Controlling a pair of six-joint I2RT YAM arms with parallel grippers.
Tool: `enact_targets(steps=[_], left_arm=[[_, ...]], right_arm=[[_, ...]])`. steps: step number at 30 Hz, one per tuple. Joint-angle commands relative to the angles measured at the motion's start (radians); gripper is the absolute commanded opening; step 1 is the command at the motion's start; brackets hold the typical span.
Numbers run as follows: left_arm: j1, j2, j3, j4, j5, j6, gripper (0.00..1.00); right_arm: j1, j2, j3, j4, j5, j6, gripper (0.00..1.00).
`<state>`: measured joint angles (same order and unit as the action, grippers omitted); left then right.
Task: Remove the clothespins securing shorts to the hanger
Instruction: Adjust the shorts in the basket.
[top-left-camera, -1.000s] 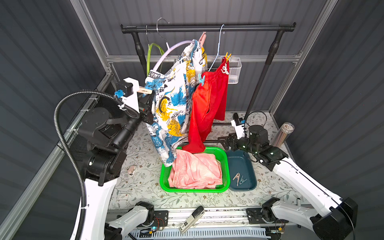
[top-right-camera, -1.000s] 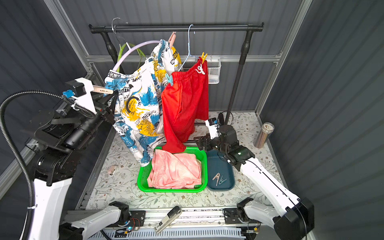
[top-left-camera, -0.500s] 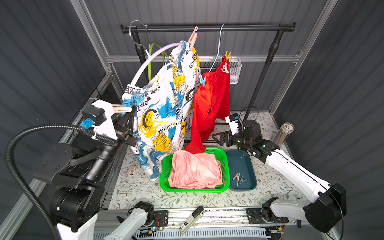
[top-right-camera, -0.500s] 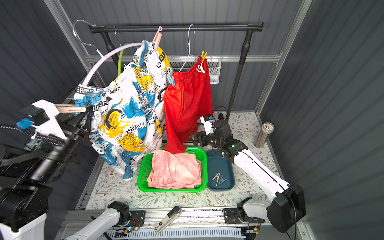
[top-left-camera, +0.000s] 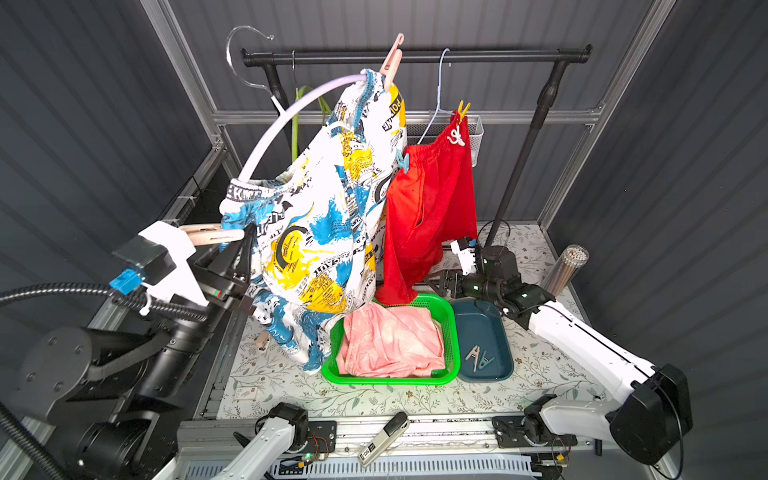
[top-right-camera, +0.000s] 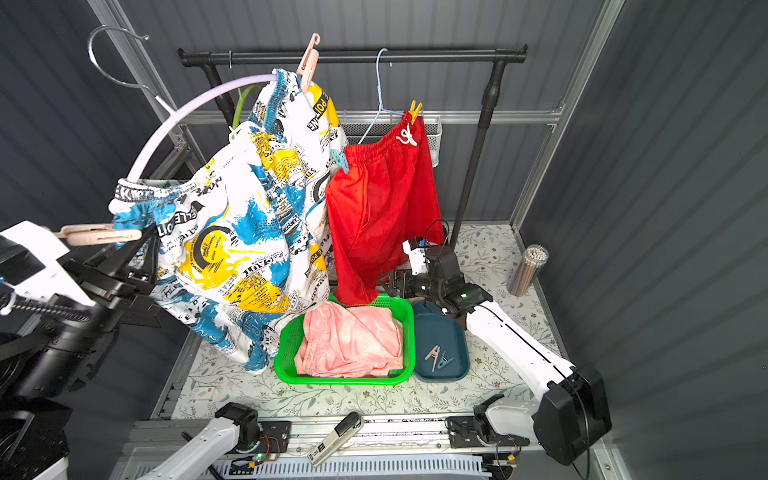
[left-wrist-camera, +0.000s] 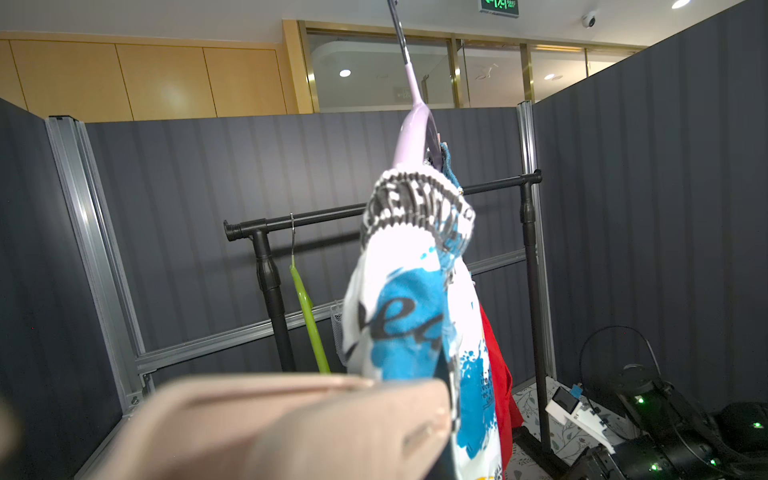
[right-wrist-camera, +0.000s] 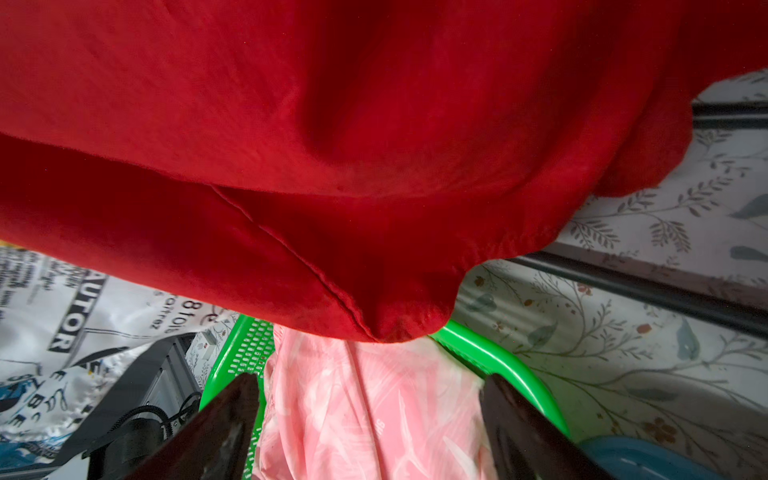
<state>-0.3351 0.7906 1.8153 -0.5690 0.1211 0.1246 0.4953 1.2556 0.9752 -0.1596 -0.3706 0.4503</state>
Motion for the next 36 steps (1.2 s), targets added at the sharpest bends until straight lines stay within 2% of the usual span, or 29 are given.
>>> enact_targets(steps=[1,6,7,12,16,21,28,34,36], left_arm=[[-0.001,-0.038,0.061,0.063,0.062,-0.025,0.0],[-0.002,-0.044,0.066,0.018,0.2,-0.004,0.0],[-0.003,-0.035,0.073,0.004,0.258,0.001,0.0],[-0.003,0.024,0.118,-0.049,0.449,0.008,0.0],[-0.003,0.069,0.116,-0.013,0.626,-0.034,0.0],[-0.002,0.077,0.064,0.036,0.673,-0.031,0.0],[-0.004,0.121,0.032,0.054,0.742,-0.025,0.0],[-0.004,0.143,0.013,0.089,0.784,-0.015,0.0],[-0.003,0.15,0.01,0.091,0.816,-0.004,0.0]], right_arm=[[-0.001,-0.043,-0.041,-0.018,0.009,0.032,0.85],[0.001,-0.131,-0.122,-0.019,0.02,0.074,0.85],[0.001,-0.176,-0.14,-0.025,0.024,0.08,0.85],[0.0,-0.302,-0.164,-0.131,0.173,0.068,0.85],[0.001,-0.392,-0.155,-0.222,0.278,0.053,0.85],[0.001,-0.466,-0.127,-0.31,0.378,0.041,0.86],[0.001,-0.492,-0.055,-0.37,0.483,-0.005,0.86],[0.001,-0.456,0.008,-0.348,0.513,-0.051,0.87],[-0.001,-0.429,0.058,-0.342,0.479,-0.058,0.88]])
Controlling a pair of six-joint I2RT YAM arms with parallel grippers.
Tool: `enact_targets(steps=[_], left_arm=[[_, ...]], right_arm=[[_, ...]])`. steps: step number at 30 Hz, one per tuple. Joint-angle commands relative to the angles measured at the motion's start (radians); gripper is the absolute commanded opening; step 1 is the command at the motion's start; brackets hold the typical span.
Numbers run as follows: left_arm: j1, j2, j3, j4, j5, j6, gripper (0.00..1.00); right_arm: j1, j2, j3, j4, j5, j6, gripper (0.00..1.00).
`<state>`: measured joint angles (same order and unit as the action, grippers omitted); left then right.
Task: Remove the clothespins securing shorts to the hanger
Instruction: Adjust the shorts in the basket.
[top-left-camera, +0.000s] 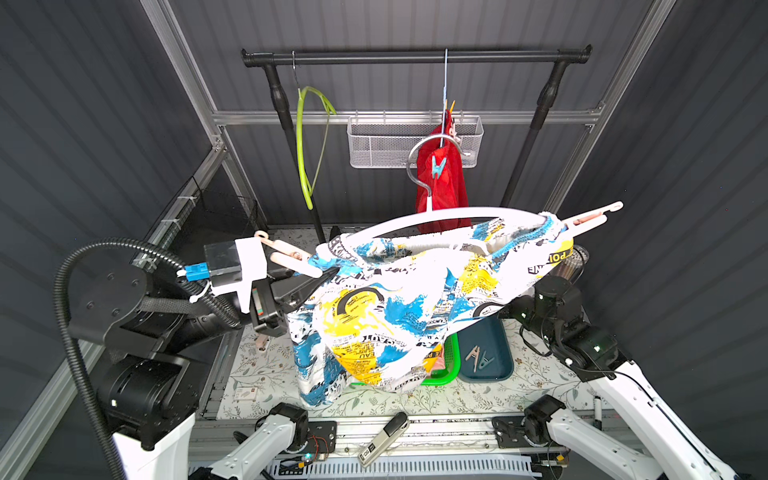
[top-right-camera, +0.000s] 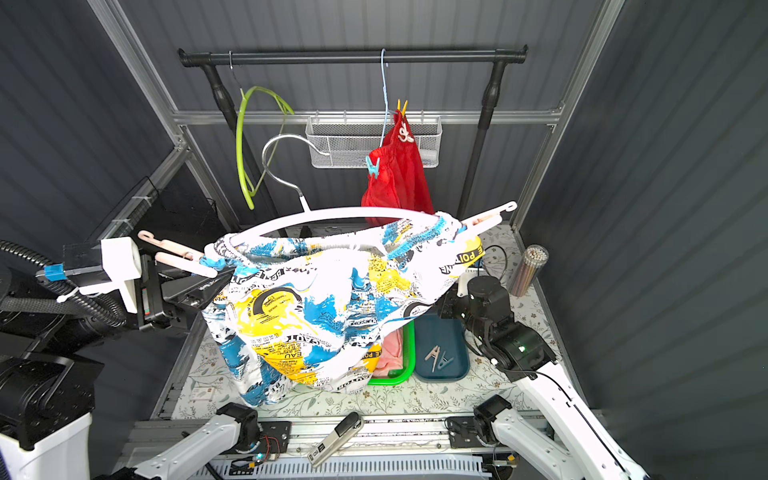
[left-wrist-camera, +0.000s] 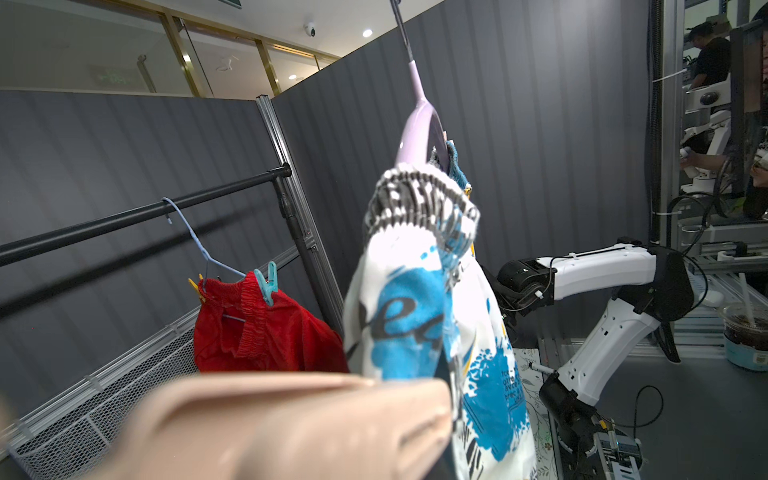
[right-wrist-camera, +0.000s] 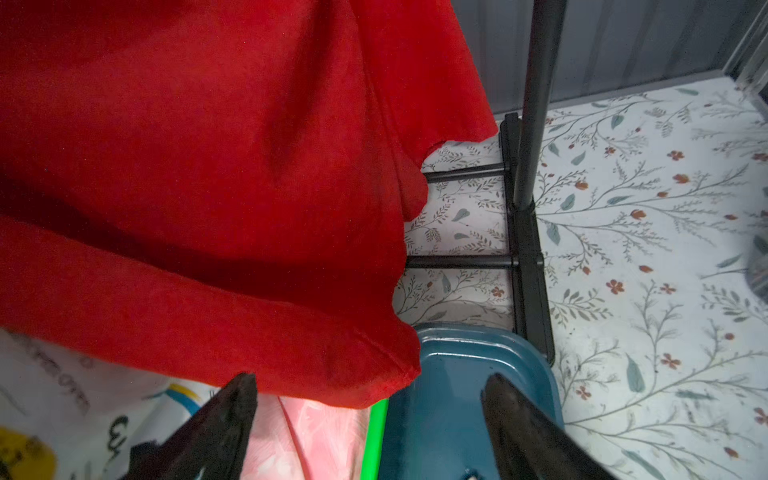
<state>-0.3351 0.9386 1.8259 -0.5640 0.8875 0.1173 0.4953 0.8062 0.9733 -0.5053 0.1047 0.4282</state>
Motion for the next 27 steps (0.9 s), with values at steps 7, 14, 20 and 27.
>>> enact_targets(steps=[7,14,20,27], left_arm=[[-0.004,0.029,-0.007,0.148,0.135,-0.023,0.0],[-0.003,0.072,-0.02,0.232,0.162,-0.075,0.0],[-0.003,0.11,-0.069,0.213,0.008,0.027,0.0],[-0.002,0.128,-0.134,0.225,-0.209,0.15,0.0]], right_arm=[[-0.013,0.137,0.274,0.015,-0.04,-0.126,0.92],[-0.145,0.275,0.395,0.06,-0.246,-0.126,0.89],[-0.149,0.227,0.369,0.063,-0.353,-0.044,0.88],[-0.152,0.141,0.313,-0.076,-0.289,-0.034,0.87]])
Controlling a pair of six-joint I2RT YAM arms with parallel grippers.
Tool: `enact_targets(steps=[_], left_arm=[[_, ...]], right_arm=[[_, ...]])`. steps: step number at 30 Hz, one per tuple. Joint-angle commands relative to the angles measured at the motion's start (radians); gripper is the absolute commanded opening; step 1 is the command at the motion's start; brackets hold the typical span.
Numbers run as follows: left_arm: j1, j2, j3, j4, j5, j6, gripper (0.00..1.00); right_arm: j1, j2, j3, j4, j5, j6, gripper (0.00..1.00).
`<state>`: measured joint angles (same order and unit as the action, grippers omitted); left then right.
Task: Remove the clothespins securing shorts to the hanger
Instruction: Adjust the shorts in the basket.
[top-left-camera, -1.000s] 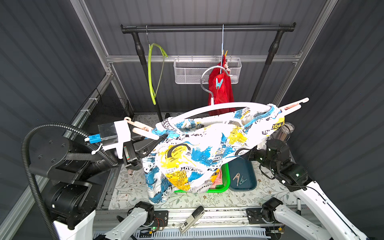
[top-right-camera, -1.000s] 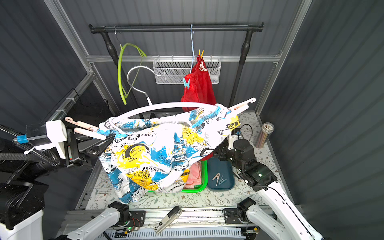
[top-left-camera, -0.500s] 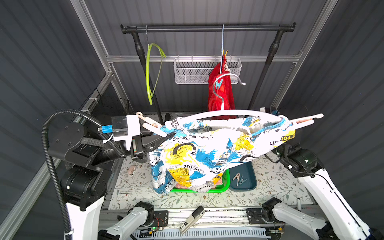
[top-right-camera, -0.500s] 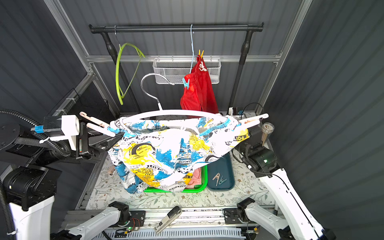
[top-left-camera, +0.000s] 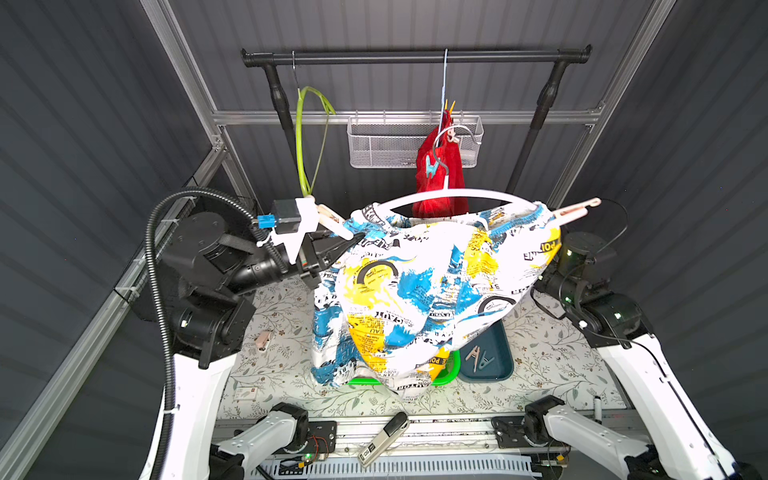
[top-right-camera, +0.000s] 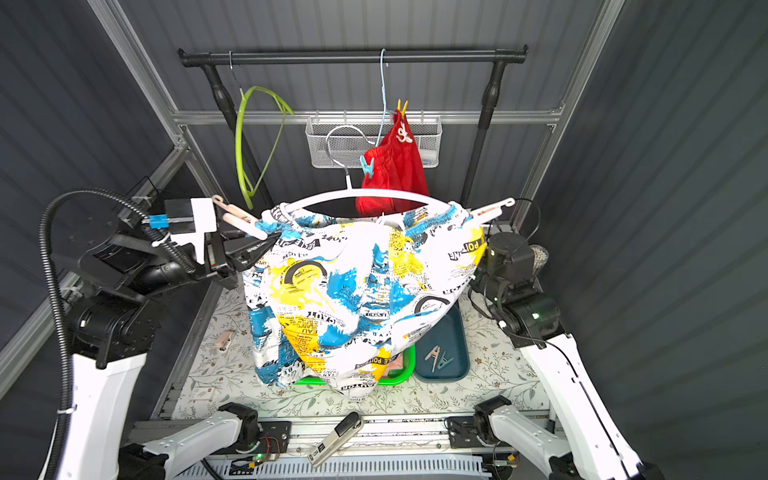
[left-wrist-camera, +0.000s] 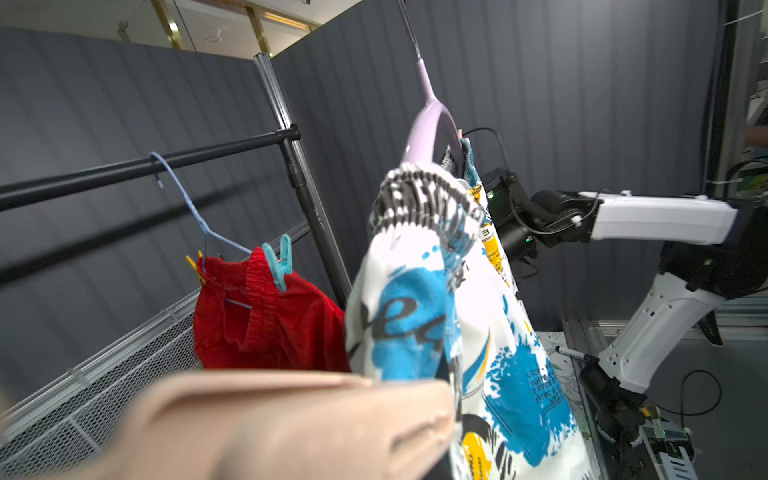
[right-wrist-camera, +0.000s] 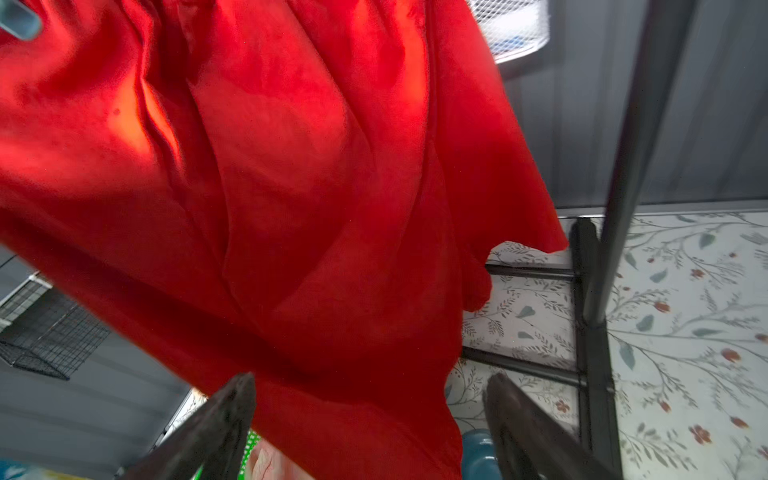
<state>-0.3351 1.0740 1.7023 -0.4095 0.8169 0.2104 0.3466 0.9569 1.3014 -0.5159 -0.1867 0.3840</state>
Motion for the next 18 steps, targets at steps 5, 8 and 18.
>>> enact_targets(steps=[5,8,18], left_arm=[[-0.002,-0.008,-0.045,0.169,-0.184,0.052,0.0],[-0.002,-0.029,-0.091,0.232,-0.206,0.041,0.0],[-0.002,-0.218,-0.39,0.395,-0.431,-0.006,0.0]], right_arm=[[-0.003,-0.012,-0.082,-0.055,-0.118,0.074,0.85],[-0.002,-0.024,-0.172,0.016,-0.18,0.137,0.84],[0.037,0.012,-0.37,0.219,-0.264,0.403,0.76]])
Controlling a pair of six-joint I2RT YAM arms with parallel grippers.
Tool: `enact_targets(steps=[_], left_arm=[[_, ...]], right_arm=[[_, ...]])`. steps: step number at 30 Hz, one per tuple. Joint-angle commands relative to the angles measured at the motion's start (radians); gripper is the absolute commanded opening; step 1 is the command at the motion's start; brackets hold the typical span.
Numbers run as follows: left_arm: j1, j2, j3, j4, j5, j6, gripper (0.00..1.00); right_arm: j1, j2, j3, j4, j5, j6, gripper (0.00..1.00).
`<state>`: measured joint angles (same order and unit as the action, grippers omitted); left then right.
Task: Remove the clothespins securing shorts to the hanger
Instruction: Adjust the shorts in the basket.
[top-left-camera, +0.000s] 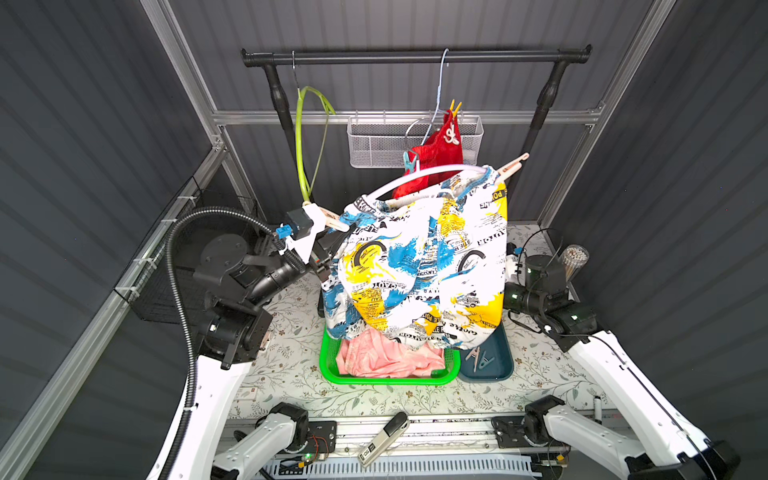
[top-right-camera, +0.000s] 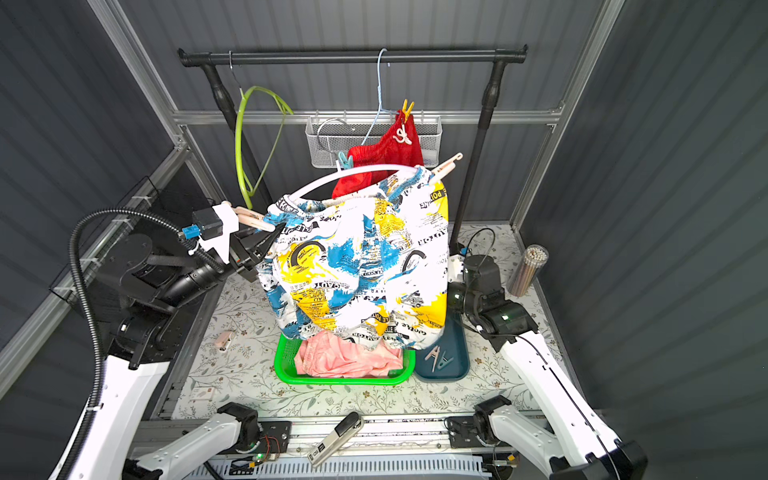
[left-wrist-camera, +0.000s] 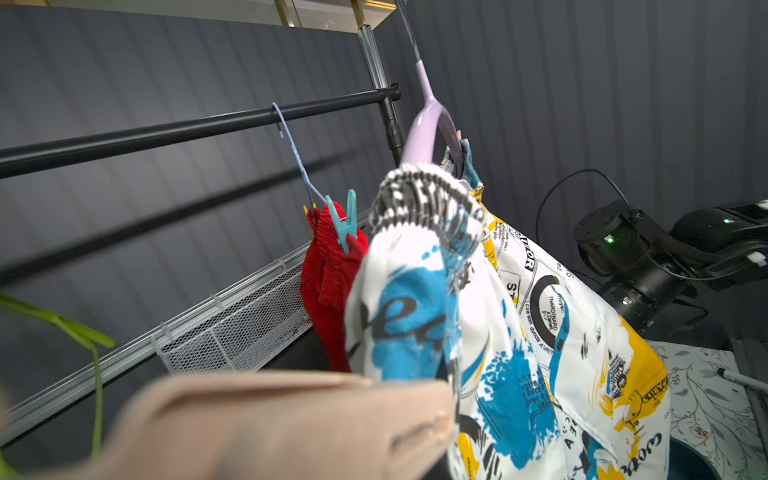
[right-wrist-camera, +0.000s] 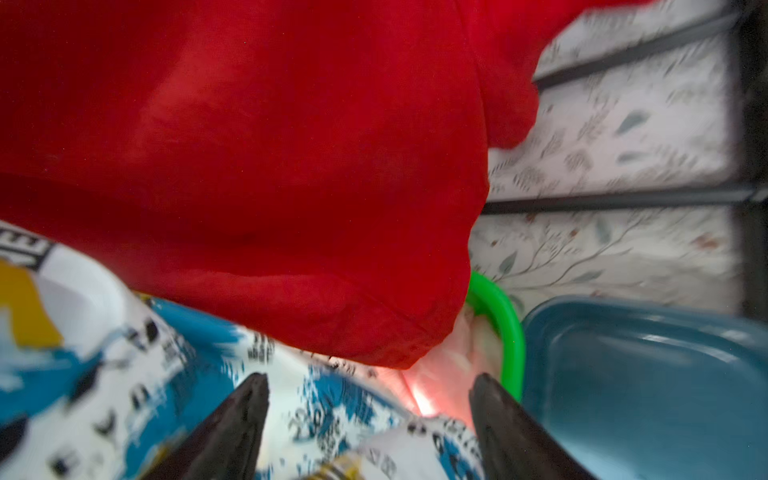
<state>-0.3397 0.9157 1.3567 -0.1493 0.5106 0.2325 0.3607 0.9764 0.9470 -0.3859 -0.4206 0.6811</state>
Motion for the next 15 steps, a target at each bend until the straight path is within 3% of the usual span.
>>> enact_targets(steps=[1,8,15], left_arm=[[0.002,-0.076,-0.066,0.138,-0.142,-0.028,0.0],[0.002,-0.17,-0.149,0.099,-0.139,-0.04,0.0],[0.002,-0.276,-0.195,-0.025,-0.246,-0.005,0.0]], right_arm=[[0.041,-0.004,-0.02,0.091,-0.016,0.124,0.75],[0.234,0.08,-0.018,0.117,0.145,0.24,0.71],[0.351,0.205,-0.077,0.232,0.242,0.376,0.71]])
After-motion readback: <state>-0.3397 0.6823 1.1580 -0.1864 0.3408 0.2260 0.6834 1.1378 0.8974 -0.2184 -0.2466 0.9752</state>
